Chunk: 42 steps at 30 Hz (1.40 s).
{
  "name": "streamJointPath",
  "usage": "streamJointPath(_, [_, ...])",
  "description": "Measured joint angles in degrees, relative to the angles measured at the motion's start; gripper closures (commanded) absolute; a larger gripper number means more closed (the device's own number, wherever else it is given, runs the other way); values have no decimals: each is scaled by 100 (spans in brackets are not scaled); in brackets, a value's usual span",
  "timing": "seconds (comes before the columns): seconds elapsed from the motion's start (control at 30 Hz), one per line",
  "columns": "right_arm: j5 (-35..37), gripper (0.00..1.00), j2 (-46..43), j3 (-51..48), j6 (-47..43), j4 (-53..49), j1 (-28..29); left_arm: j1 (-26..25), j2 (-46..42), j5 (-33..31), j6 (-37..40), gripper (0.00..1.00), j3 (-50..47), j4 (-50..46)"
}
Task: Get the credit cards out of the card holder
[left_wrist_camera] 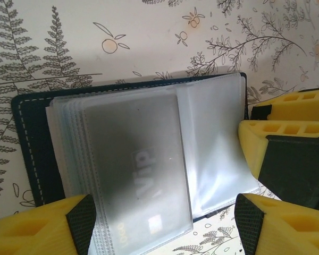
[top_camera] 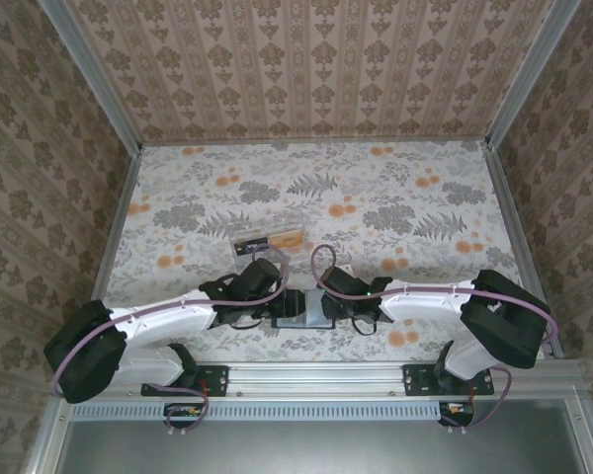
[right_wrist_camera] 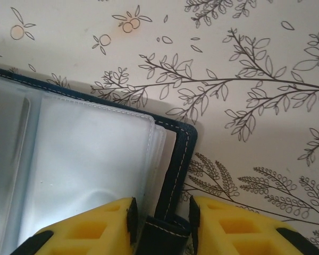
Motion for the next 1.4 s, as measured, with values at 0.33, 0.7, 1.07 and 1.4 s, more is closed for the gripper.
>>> streamJointPath(0.33, [-42,65,37,2,0,81,0,-4,162,2,-4,27,-4,4])
streamJointPath(0.7, [-42,65,37,2,0,83,0,-37,317,164,-55,27,-70,422])
streamJointPath(1.07, [-42,65,37,2,0,81,0,-44,358,267,-168,16,-125,682])
streamJointPath(1.4, [-42,65,37,2,2,81,0,-116,286,321,-170,7,-125,778])
